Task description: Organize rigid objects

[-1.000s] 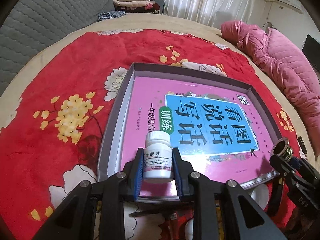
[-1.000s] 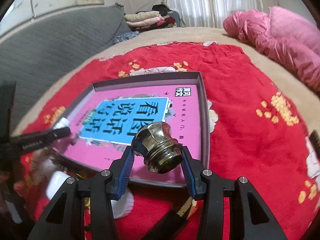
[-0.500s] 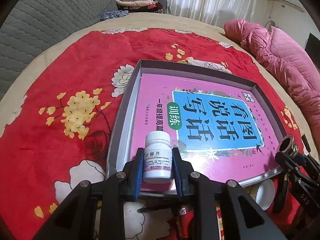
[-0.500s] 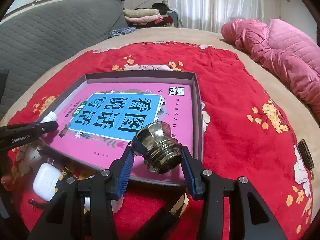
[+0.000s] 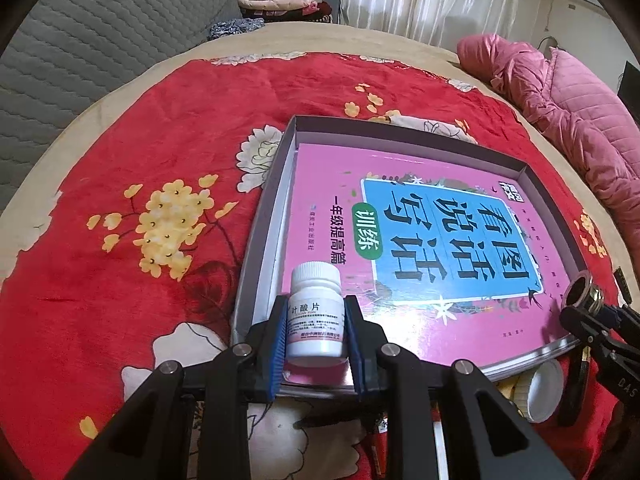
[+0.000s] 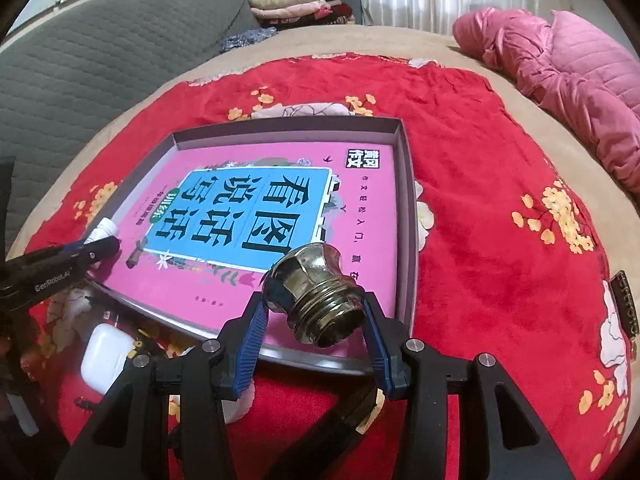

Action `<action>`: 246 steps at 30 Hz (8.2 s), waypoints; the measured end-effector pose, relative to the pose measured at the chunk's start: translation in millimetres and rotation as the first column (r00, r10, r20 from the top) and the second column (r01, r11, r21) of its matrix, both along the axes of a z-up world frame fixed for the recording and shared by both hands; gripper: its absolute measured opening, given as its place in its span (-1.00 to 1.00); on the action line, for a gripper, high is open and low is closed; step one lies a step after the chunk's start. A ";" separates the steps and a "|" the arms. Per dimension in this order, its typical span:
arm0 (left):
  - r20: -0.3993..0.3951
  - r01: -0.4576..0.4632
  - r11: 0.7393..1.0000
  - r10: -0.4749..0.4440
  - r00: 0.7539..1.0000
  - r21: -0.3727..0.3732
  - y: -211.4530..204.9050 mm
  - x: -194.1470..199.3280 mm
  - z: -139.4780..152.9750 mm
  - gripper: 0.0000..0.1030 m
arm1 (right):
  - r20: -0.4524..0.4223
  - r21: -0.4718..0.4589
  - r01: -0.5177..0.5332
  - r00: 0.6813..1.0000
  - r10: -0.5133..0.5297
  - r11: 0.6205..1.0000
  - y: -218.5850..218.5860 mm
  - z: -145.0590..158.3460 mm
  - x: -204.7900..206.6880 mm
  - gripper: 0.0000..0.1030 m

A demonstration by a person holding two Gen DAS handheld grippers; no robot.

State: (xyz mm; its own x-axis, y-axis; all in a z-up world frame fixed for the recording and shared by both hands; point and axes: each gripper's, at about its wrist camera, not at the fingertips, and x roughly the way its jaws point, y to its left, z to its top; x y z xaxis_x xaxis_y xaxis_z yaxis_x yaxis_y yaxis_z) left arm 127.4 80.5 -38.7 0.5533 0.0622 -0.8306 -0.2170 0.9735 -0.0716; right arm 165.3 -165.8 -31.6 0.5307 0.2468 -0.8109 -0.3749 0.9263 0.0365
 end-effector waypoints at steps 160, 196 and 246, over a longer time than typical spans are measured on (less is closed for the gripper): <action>0.171 0.090 0.992 -0.073 0.983 -0.091 -18.0 -70.7 72.1 0.31 | 0.314 0.182 0.093 0.938 -0.148 0.979 -35.7 70.6 -81.7 0.50; 0.081 0.145 0.985 -0.138 0.987 -0.092 -44.7 -102.5 62.6 0.31 | 0.174 0.154 0.169 0.965 -0.195 0.974 -45.4 57.5 -110.4 0.50; -0.058 0.184 0.969 -0.195 0.979 -0.165 -58.8 -112.0 19.8 0.31 | 0.036 0.097 0.257 0.965 -0.261 0.962 -57.8 23.5 -107.6 0.50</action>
State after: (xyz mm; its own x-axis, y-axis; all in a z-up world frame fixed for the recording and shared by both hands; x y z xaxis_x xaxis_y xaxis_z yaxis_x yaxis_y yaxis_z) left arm 15.5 21.7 -18.9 0.4799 -0.1734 -0.8600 -0.0400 0.9749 -0.2189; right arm 57.7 -223.7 -8.1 0.6240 0.1673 -0.7633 -0.1259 0.9856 0.1130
